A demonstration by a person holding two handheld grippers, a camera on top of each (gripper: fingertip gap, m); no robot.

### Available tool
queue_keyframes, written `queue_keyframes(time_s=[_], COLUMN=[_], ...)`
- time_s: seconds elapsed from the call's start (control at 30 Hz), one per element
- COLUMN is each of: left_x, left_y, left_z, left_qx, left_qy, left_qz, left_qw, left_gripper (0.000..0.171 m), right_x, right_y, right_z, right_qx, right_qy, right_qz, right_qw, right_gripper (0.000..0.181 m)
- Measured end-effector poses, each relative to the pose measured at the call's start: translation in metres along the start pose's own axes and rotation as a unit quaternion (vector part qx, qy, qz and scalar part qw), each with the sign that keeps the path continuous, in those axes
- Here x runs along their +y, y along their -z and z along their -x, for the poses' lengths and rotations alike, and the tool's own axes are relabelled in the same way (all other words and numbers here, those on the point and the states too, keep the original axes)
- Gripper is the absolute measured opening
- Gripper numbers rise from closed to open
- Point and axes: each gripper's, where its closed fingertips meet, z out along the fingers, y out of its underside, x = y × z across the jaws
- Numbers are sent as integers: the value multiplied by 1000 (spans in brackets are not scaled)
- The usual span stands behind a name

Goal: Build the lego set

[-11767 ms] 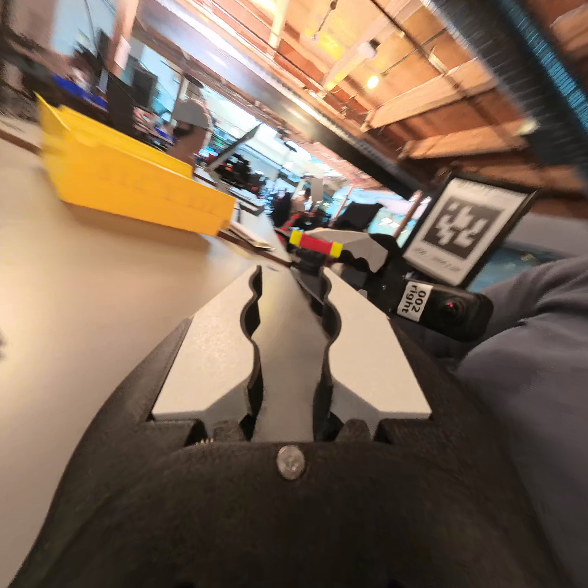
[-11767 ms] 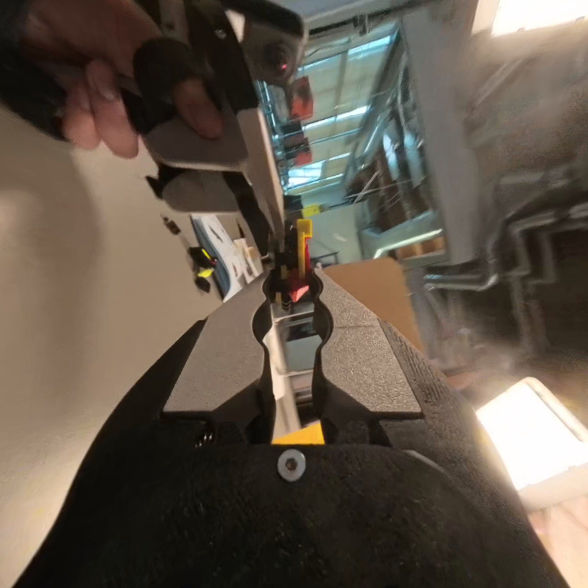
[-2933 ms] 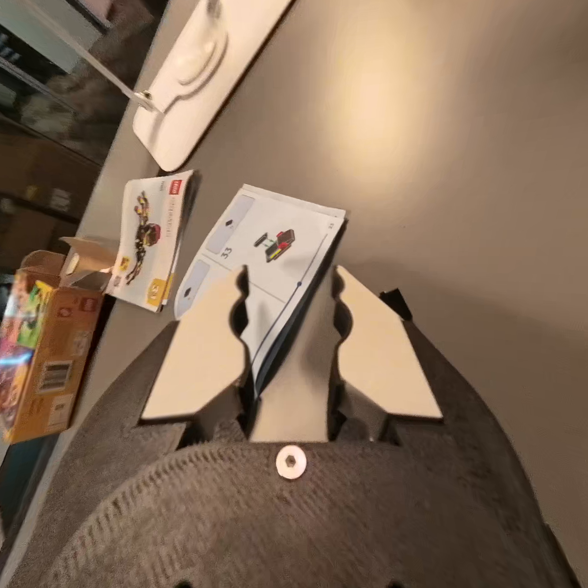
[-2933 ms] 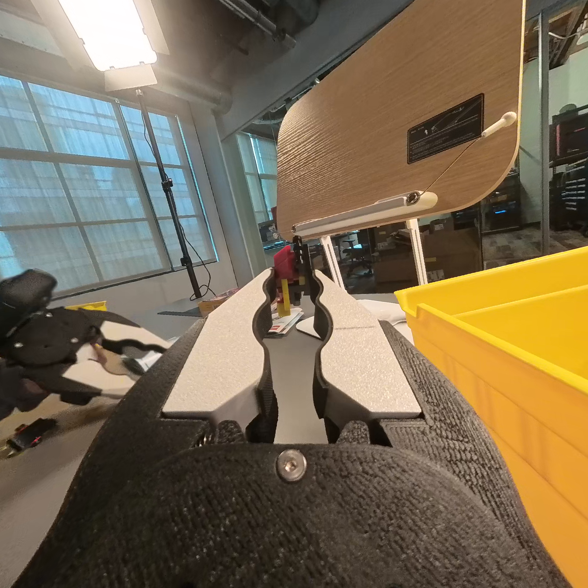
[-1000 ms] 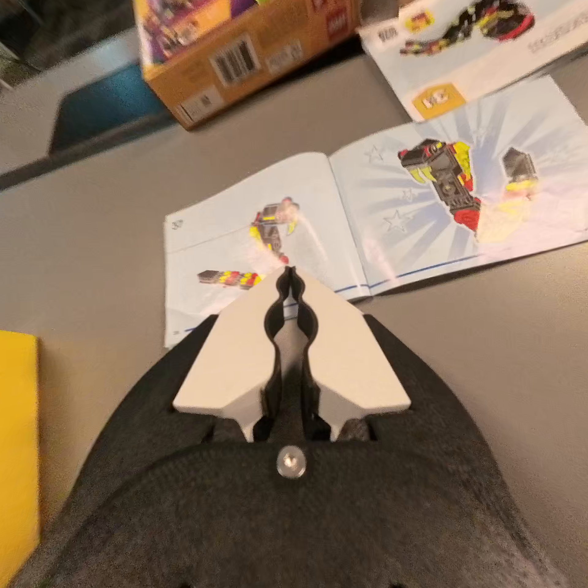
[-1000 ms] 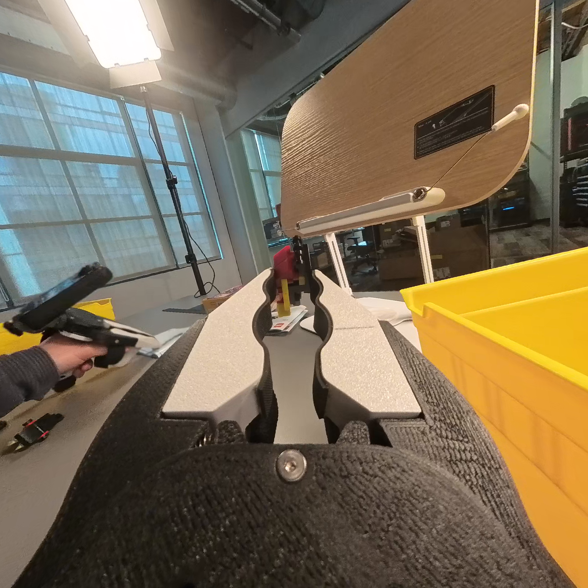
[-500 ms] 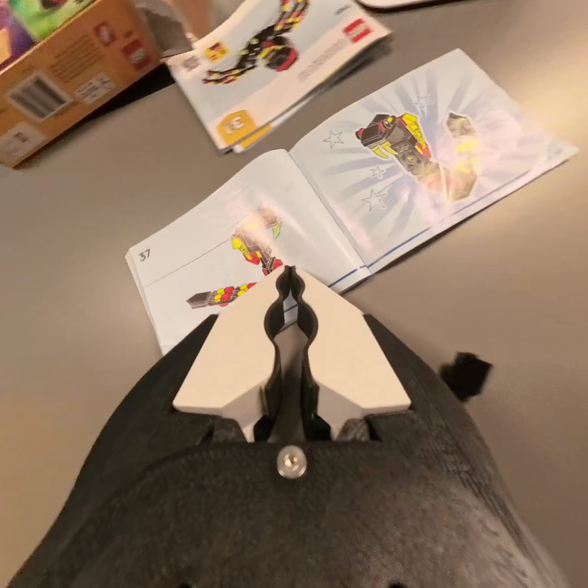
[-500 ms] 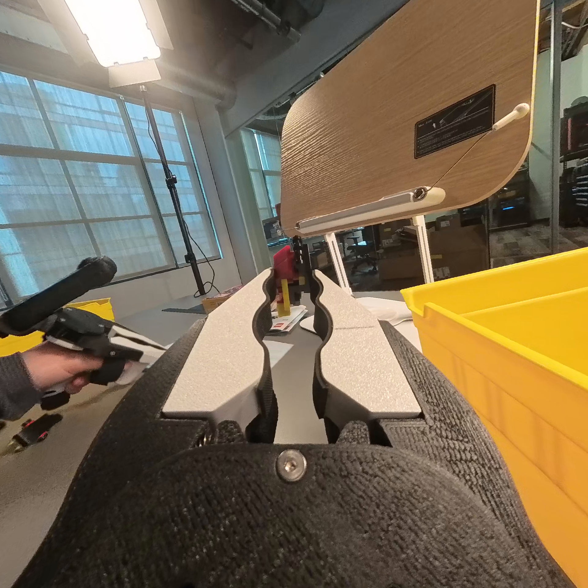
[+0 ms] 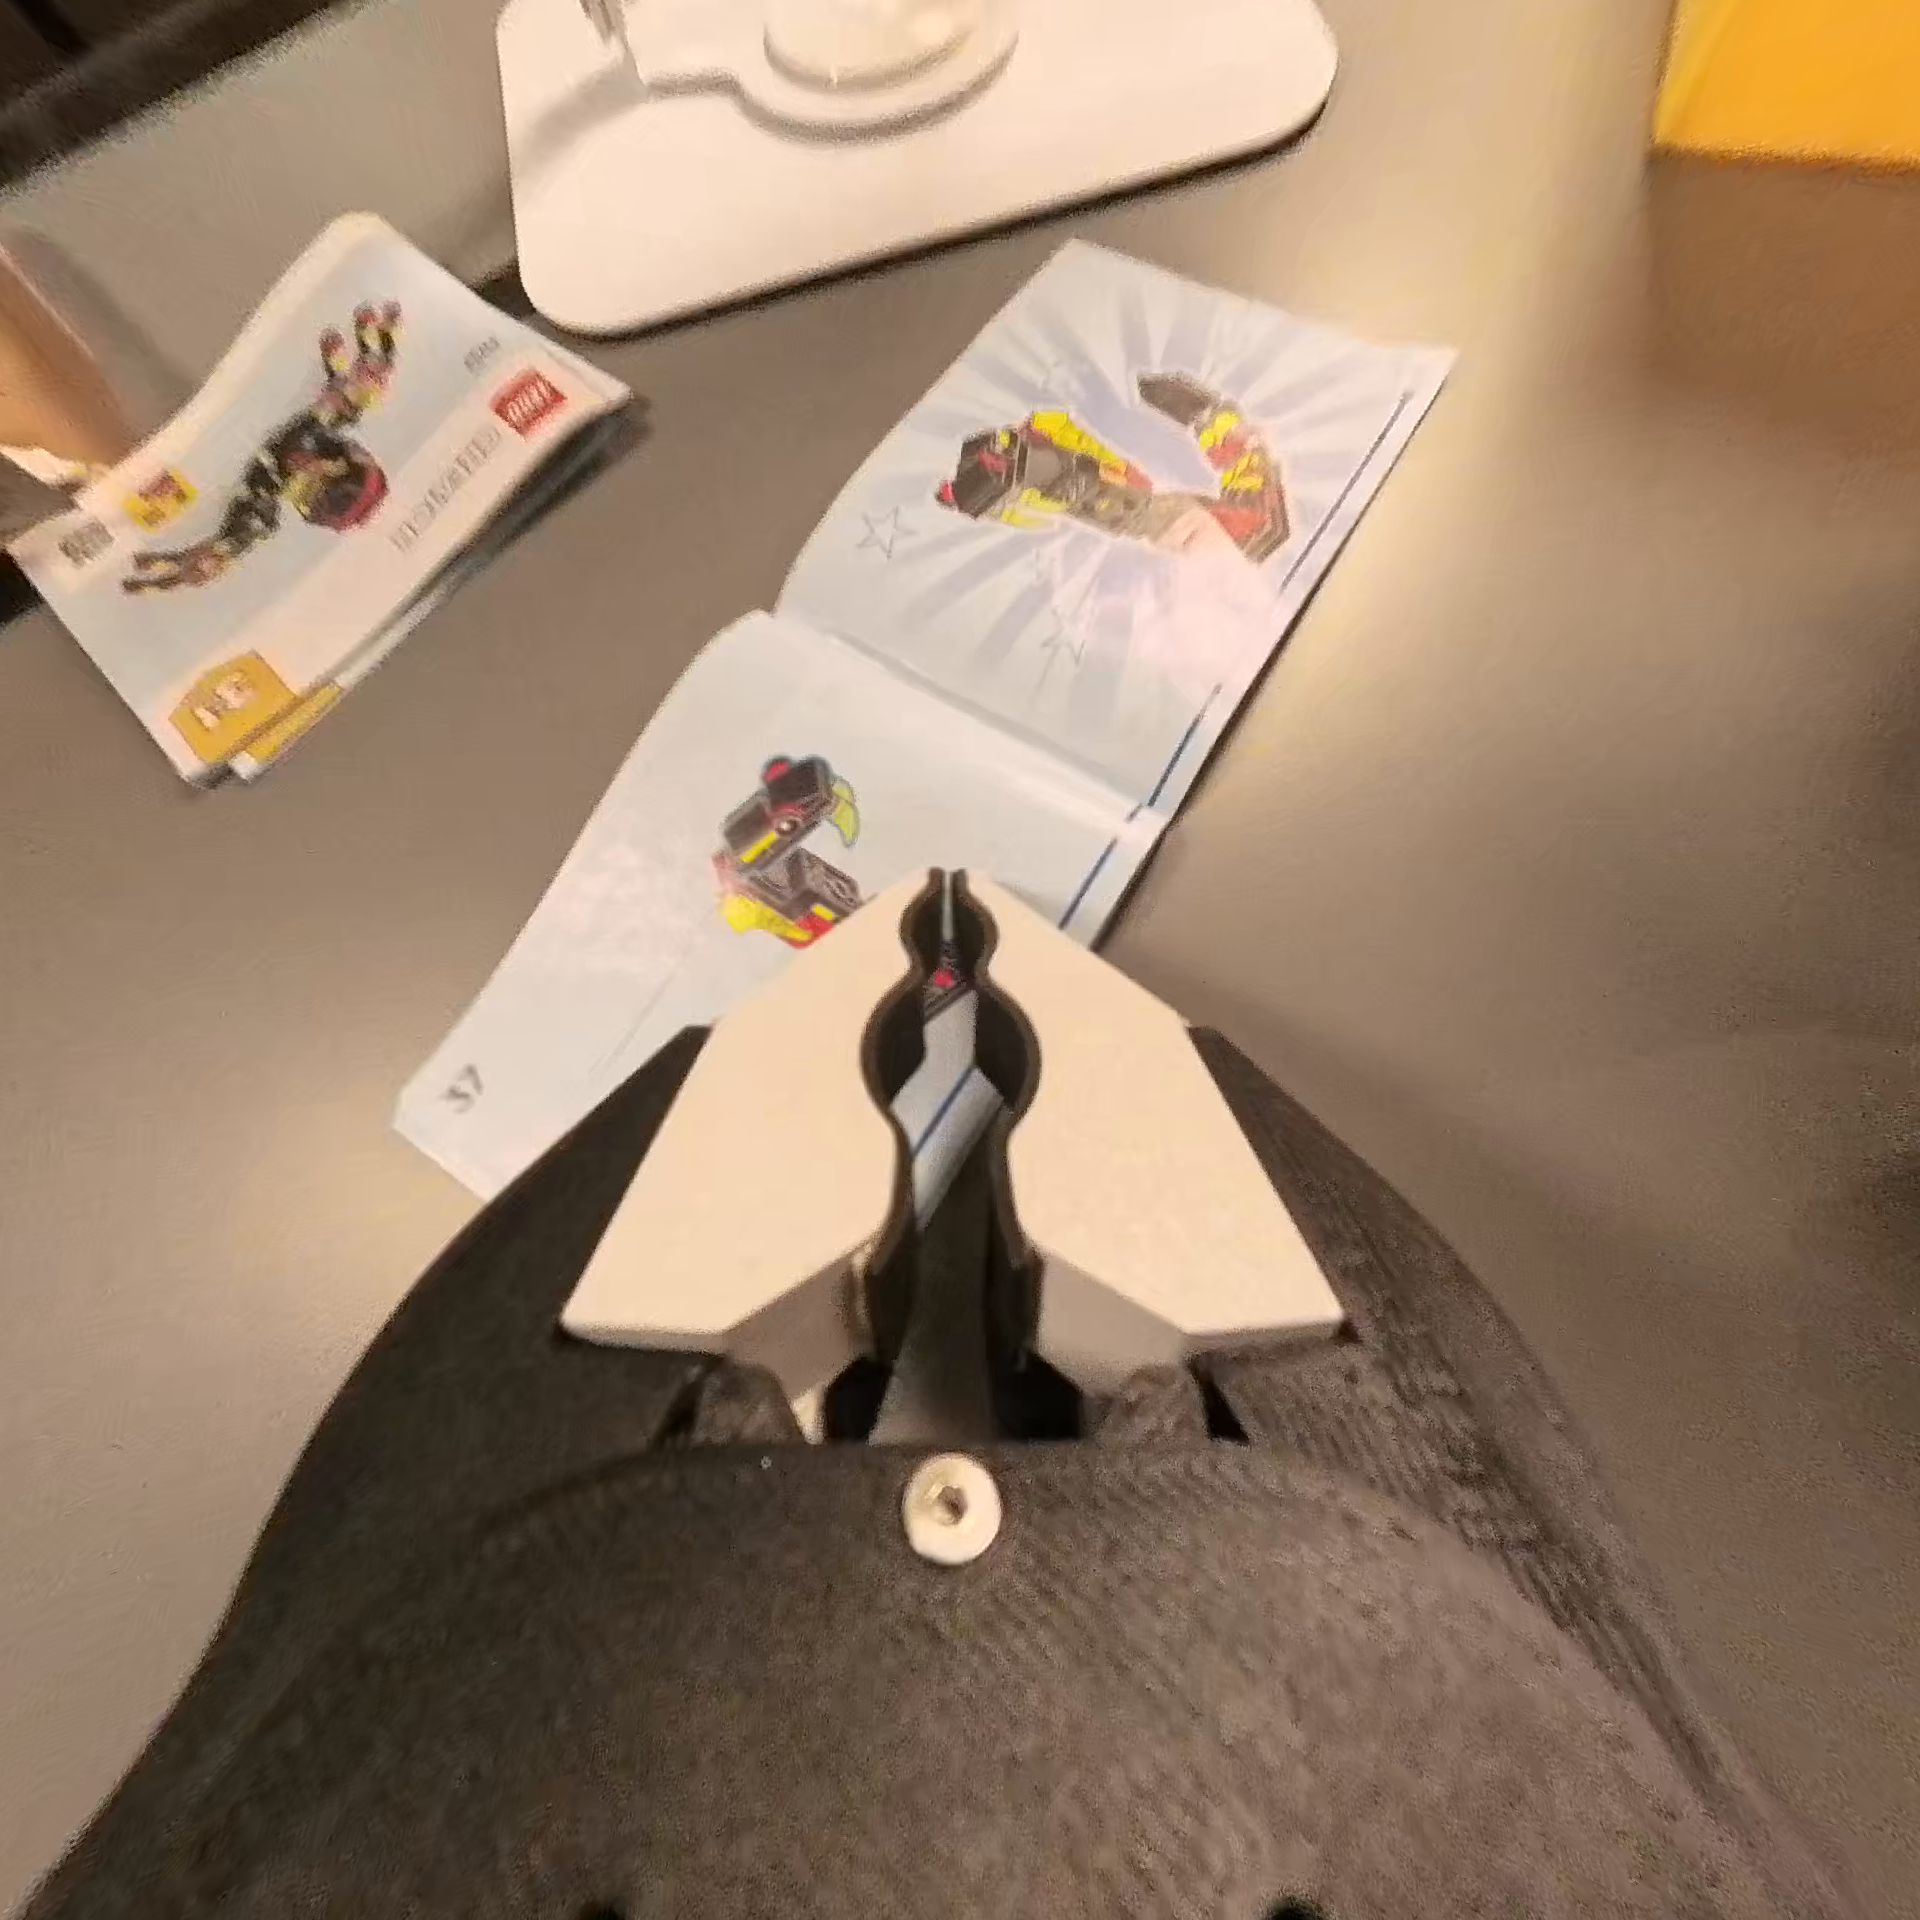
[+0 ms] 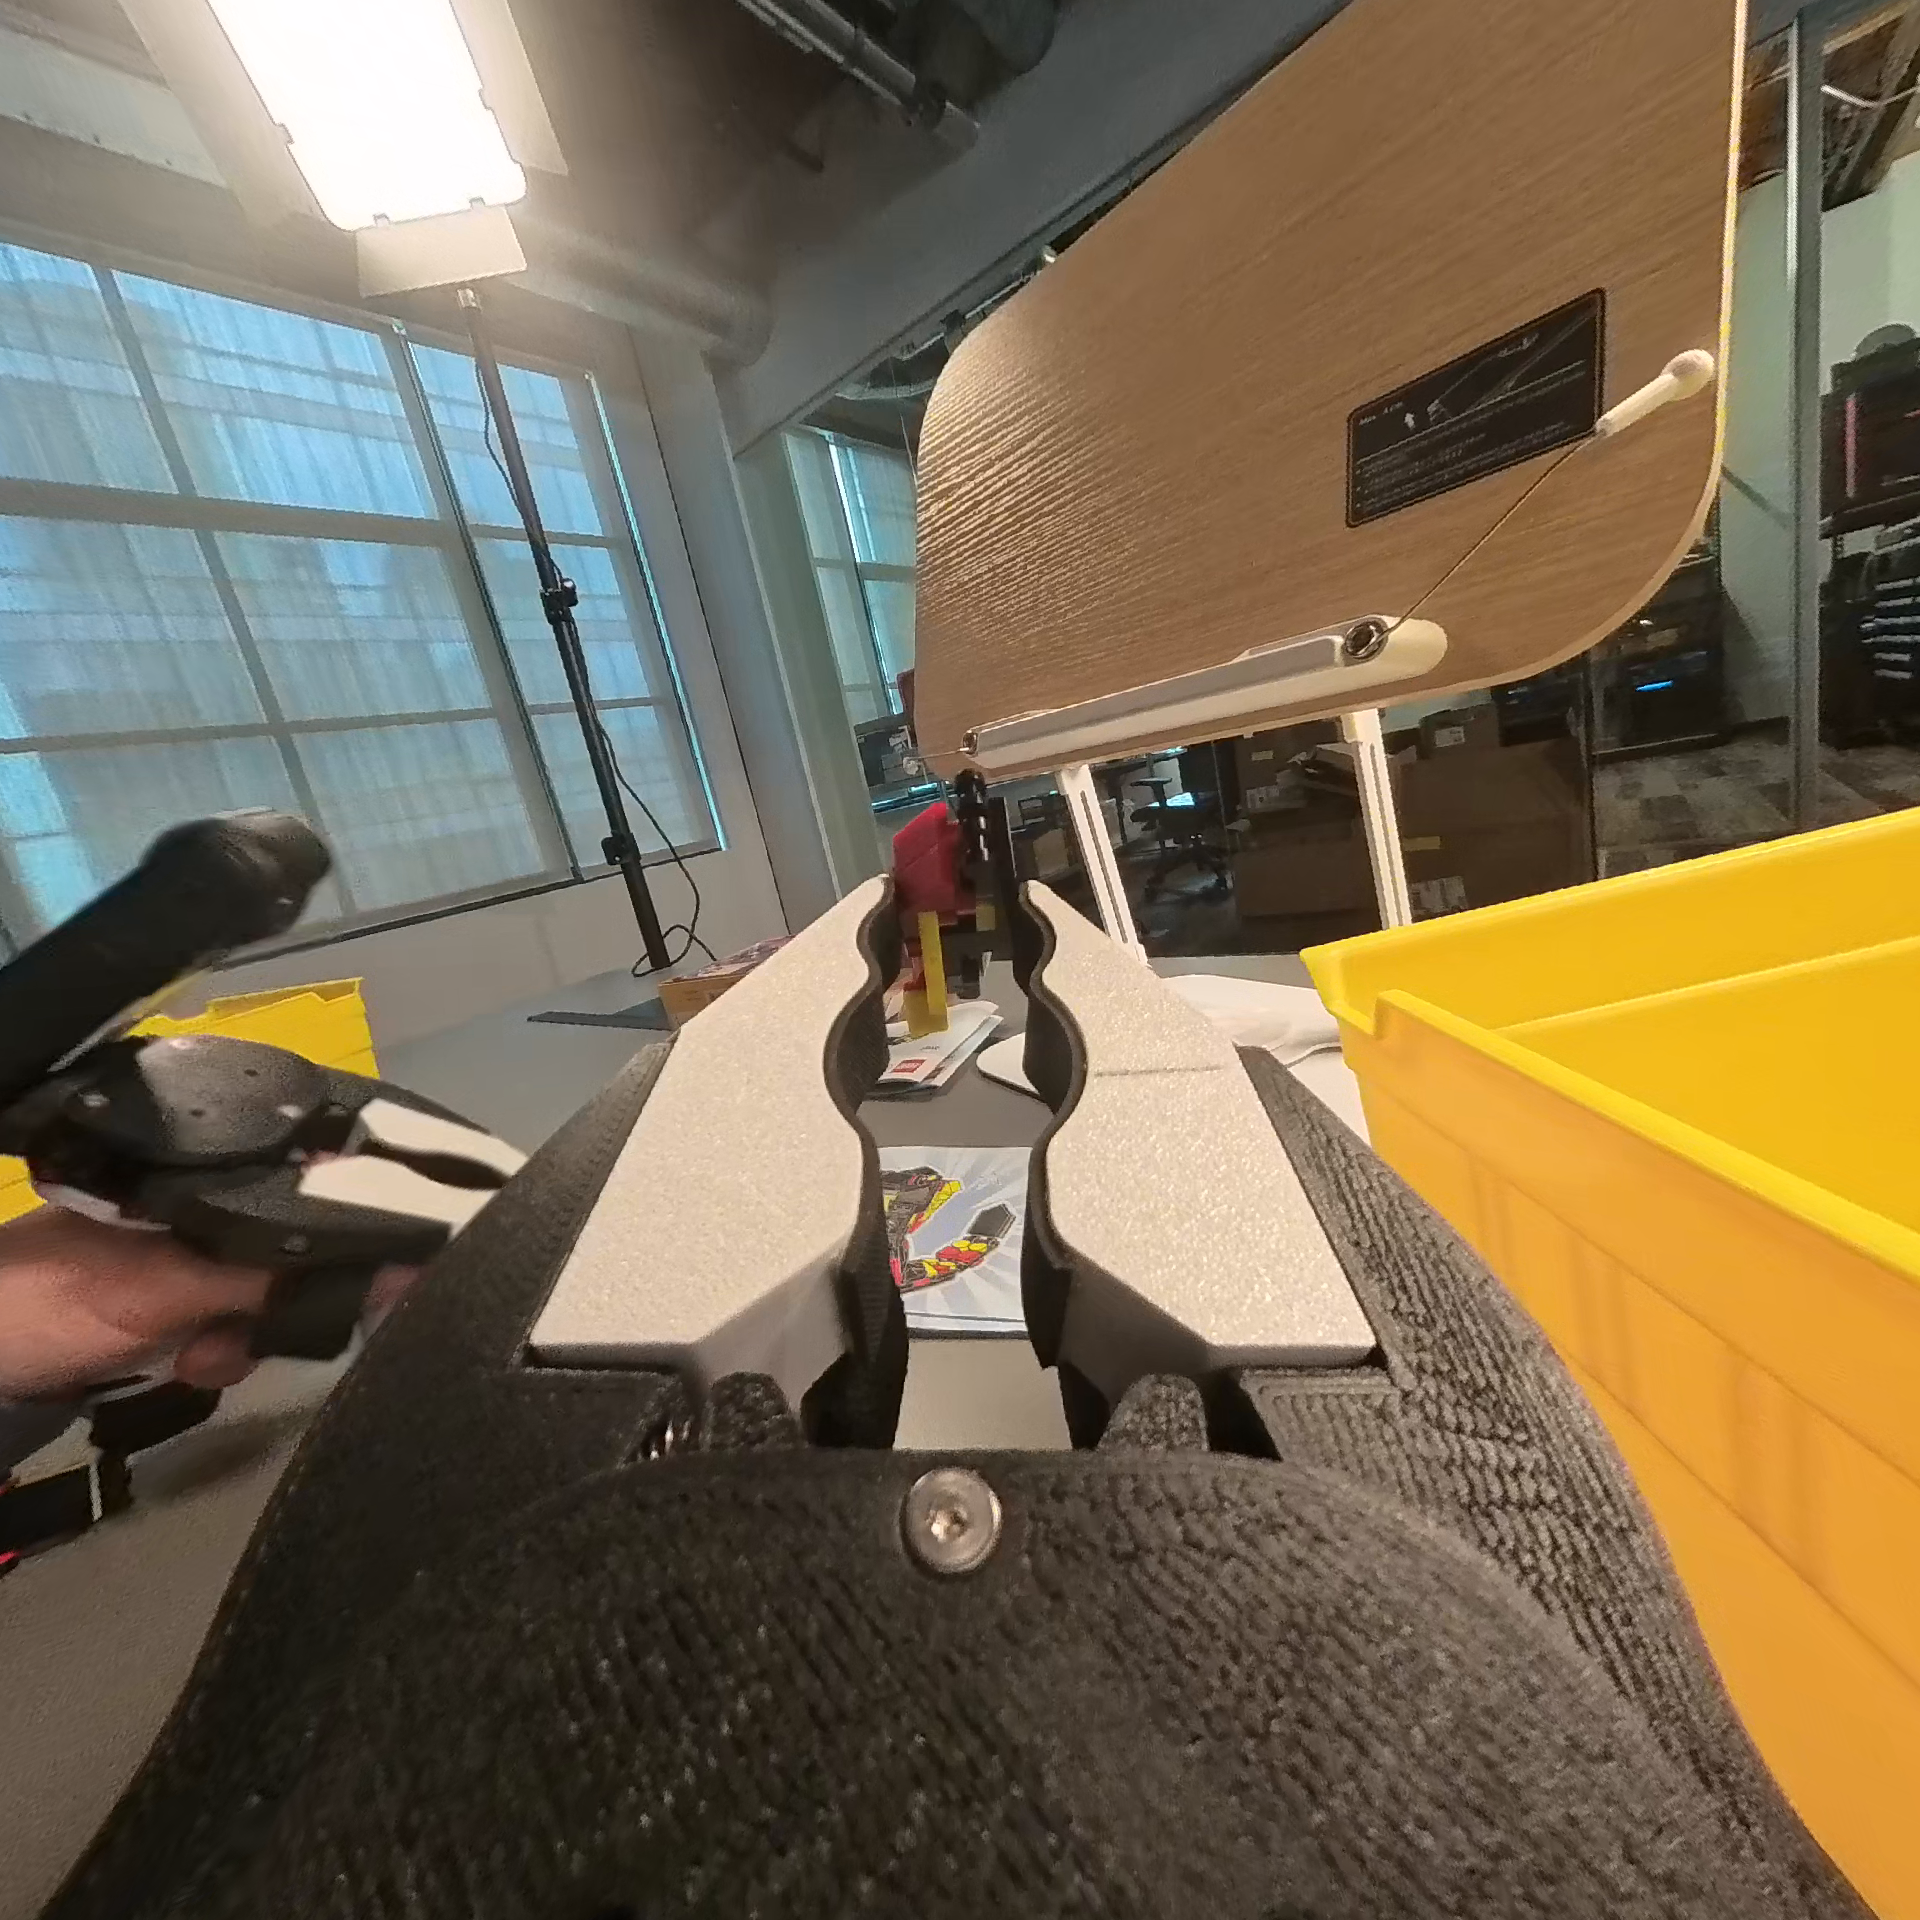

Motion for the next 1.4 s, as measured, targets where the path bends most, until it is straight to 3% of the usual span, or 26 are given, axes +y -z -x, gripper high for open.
queue_keyframes(time_s=[0.2, 0.3, 0.37, 0.47, 0.67, 1.07, 1.4], left_x=[-20, 5, 30, 49, 46, 55, 52], left_y=[42, 53, 52, 48, 51, 57, 58], left_z=[29, 22, 25, 32, 24, 19, 28], left_qx=[31, 106, 105, 85, 115, 145, 114], left_qy=[-22, -99, -166, -228, -206, -214, -232], left_qz=[-80, -35, 18, 49, 22, 50, 55], left_qw=[996, 989, 980, 969, 971, 965, 965], left_gripper=[25, 36, 41, 41, 41, 34, 18], right_x=[0, 1, 1, 2, 1, 2, 2], right_y=[0, -1, -1, -1, -1, -1, -1], right_z=[0, 0, 0, 1, 1, 1, 1], right_qx=[0, 0, -1, -2, -2, -3, -2], right_qy=[1, -1, 0, 1, 0, -1, -1], right_qz=[1, 2, 3, 3, 3, 4, 4], right_qw=[1000, 1000, 1000, 1000, 1000, 1000, 1000], right_gripper=[19, 19, 19, 19, 19, 19, 19])
